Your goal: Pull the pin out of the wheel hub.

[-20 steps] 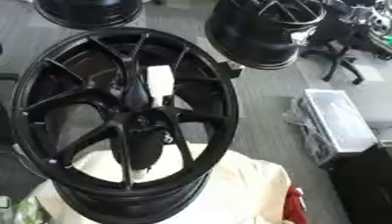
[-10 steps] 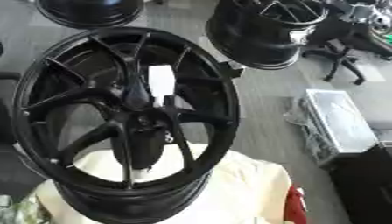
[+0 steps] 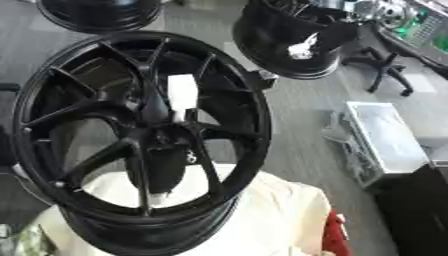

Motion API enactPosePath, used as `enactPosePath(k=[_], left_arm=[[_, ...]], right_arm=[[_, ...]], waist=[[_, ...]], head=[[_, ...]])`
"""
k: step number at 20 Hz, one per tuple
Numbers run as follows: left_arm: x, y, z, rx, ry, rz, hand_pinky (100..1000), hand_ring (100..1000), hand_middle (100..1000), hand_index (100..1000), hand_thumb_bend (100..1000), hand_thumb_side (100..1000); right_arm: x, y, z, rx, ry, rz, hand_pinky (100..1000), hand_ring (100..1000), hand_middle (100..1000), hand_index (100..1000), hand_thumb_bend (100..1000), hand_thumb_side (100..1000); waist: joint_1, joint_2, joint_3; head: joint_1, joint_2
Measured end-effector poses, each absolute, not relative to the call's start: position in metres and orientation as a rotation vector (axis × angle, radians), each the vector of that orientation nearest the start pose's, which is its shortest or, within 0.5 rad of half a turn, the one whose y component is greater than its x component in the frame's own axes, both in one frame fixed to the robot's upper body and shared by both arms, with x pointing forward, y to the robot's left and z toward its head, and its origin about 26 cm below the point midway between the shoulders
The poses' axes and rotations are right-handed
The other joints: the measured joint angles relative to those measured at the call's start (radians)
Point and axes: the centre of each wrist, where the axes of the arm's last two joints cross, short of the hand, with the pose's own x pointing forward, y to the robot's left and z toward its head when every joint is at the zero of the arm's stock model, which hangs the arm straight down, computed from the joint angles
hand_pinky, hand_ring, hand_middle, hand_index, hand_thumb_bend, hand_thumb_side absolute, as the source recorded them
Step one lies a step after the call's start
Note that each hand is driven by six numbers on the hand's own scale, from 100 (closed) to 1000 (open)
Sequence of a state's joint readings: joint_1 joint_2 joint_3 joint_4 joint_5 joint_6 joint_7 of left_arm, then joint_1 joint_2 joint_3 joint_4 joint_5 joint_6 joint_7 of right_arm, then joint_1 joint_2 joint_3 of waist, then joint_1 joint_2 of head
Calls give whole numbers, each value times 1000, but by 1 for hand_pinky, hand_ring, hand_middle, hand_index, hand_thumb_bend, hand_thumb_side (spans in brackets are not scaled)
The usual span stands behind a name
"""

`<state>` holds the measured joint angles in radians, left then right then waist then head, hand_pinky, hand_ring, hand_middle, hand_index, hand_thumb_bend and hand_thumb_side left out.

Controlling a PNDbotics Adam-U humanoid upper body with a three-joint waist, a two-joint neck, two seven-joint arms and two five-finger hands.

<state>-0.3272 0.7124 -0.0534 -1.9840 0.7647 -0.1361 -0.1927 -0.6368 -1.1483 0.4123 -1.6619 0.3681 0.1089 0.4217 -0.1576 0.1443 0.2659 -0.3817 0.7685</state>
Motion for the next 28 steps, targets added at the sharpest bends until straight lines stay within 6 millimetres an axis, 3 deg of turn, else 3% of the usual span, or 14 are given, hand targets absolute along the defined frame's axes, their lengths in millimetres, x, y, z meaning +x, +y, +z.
enactPosePath(k=[6,13,28], left_arm=[[298,298,239,-538,-2215,-555,685,1000,891,765,100,672],[298,298,238,-540,-2210,-565,685,1000,892,764,100,672],[298,296,238,-551,-2196,-583,685,1000,892,765,100,674]], right_arm=[[358,-321,278,-854,-1269,1652,912,893,806,955,451,662],[364,-311,282,-748,-1297,1632,912,886,802,955,452,694],[384,-275,289,-627,-1350,1666,907,876,795,949,457,651]], waist=[[0,0,-5],[-1,-1,-6],[0,-6,-8]], head=[[-1,3],[2,3],[11,3]])
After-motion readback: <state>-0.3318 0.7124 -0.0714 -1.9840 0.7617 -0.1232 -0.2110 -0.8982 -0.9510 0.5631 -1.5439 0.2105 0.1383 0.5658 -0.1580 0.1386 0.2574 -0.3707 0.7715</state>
